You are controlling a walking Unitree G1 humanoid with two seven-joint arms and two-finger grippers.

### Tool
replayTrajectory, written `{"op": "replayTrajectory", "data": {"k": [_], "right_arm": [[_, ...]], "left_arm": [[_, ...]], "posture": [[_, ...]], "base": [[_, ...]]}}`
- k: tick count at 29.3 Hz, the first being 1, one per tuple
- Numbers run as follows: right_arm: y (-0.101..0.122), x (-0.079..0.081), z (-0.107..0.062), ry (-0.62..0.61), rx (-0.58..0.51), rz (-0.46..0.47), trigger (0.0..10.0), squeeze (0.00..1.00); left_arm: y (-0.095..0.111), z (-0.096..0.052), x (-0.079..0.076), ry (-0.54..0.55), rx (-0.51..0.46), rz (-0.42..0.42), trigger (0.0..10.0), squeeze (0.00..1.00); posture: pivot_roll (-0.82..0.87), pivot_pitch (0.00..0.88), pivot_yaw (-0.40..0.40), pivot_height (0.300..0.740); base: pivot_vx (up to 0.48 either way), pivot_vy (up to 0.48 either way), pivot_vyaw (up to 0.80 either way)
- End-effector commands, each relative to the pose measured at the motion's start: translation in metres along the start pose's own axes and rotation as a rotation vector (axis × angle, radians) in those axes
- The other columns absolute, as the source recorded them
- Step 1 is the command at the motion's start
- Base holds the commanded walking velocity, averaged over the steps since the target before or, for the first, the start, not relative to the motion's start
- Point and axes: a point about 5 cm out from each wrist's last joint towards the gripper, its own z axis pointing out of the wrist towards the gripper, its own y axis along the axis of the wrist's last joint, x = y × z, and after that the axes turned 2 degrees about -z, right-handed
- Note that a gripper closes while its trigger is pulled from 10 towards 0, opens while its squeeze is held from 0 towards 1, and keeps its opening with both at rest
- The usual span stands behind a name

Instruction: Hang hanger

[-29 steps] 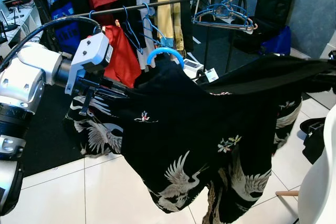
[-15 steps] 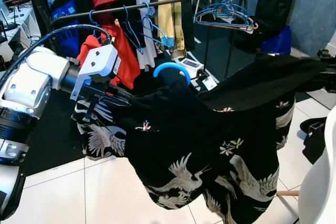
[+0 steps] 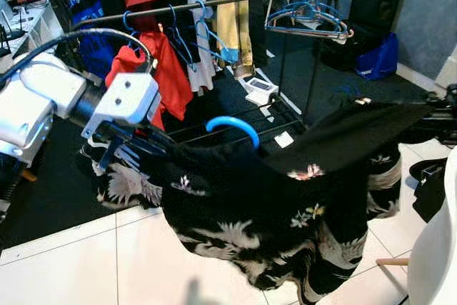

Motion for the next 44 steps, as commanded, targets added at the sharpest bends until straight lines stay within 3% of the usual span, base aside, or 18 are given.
{"op": "replayTrajectory", "data": {"k": [1,5,10,11,15,18,20,21,23,25,28,30,34,39,41,42,44], "right_arm": [[0.007,0.004,0.007,0.054,0.011,-0.016,0.0,0.0],[0.008,0.005,0.008,0.07,0.015,-0.012,0.0,0.0],[0.01,0.011,0.018,0.141,-0.012,0.016,0.0,0.0],[0.004,0.014,0.026,0.187,-0.01,0.048,0.0,0.0],[-0.003,0.017,0.033,0.221,-0.003,0.076,0.0,0.0],[-0.02,0.014,0.045,0.236,0.033,0.107,0.0,0.0],[-0.02,0.014,0.045,0.236,0.033,0.107,0.0,0.0],[-0.027,0.007,0.048,0.192,0.047,0.1,0.0,0.0],[-0.027,0.007,0.048,0.192,0.047,0.1,0.0,0.0],[-0.04,-0.002,0.053,0.125,0.055,0.114,0.0,0.0],[-0.043,-0.003,0.054,0.115,0.054,0.123,0.0,0.0],[-0.056,0.008,0.062,0.171,0.074,0.182,0.0,0.0],[-0.066,0.017,0.068,0.22,0.098,0.228,0.0,0.0],[-0.068,0.021,0.071,0.239,0.097,0.239,0.0,0.0],[-0.063,0.024,0.075,0.27,0.047,0.24,0.0,0.0],[-0.052,0.022,0.078,0.281,-0.045,0.231,0.1,0.0],[-0.036,0.017,0.078,0.271,-0.172,0.187,3.4,0.0]], "left_arm": [[-0.002,-0.004,0.0,-0.017,0.065,0.031,9.1,0.0],[-0.003,-0.005,0.002,-0.015,0.089,0.05,9.4,0.0],[0.01,0.006,0.006,-0.03,0.02,0.105,9.2,0.0],[0.022,0.013,0.008,-0.046,-0.043,0.144,9.1,0.0],[0.031,0.019,0.01,-0.06,-0.089,0.176,9.1,0.0],[0.054,0.023,0.009,-0.102,-0.209,0.198,9.3,0.0],[0.054,0.023,0.009,-0.102,-0.209,0.198,9.3,0.0],[0.061,0.022,0.007,-0.12,-0.27,0.181,9.3,0.0],[0.061,0.022,0.007,-0.12,-0.27,0.181,9.3,0.0],[0.07,0.016,0.008,-0.129,-0.382,0.136,9.6,0.0],[0.071,0.014,0.009,-0.127,-0.407,0.126,9.7,0.0],[0.073,0.013,0.01,-0.125,-0.486,0.102,9.7,0.0],[0.076,0.012,0.009,-0.136,-0.554,0.081,9.8,0.0],[0.077,0.013,0.008,-0.142,-0.582,0.072,9.7,0.0],[0.079,0.016,0.007,-0.151,-0.617,0.049,9.7,0.0],[0.081,0.023,0.006,-0.156,-0.641,0.027,9.6,0.0],[0.082,0.033,0.005,-0.153,-0.659,-0.005,9.6,0.0]], "posture": [[-0.01,0.018,0.047,0.74],[-0.01,0.018,0.045,0.74],[-0.02,0.022,0.041,0.74],[-0.02,0.023,0.035,0.74],[-0.02,0.022,0.034,0.74],[-0.02,0.019,0.037,0.74],[-0.02,0.019,0.037,0.74],[-0.02,0.019,0.038,0.74],[-0.02,0.019,0.038,0.74],[-0.02,0.017,0.04,0.74],[-0.02,0.017,0.04,0.74],[-0.02,0.013,0.038,0.74],[-0.02,0.011,0.039,0.74],[-0.02,0.011,0.041,0.74],[-0.02,0.01,0.04,0.74],[-0.02,0.011,0.044,0.74],[-0.02,0.014,0.046,0.74]], "base": [[0.0,0.0,0.0],[0.0,0.0,0.0],[0.0,0.0,0.0],[0.0,0.0,0.0],[0.0,0.0,0.0],[0.0,0.0,0.0],[0.0,0.0,0.0],[0.0,0.0,0.0],[0.0,0.0,0.0],[0.0,0.0,0.0],[0.0,0.0,0.0],[0.0,0.0,0.0],[0.0,0.0,0.0],[0.0,0.0,0.0],[0.0,0.0,0.0],[0.0,0.0,0.0],[0.0,0.0,0.0]]}}
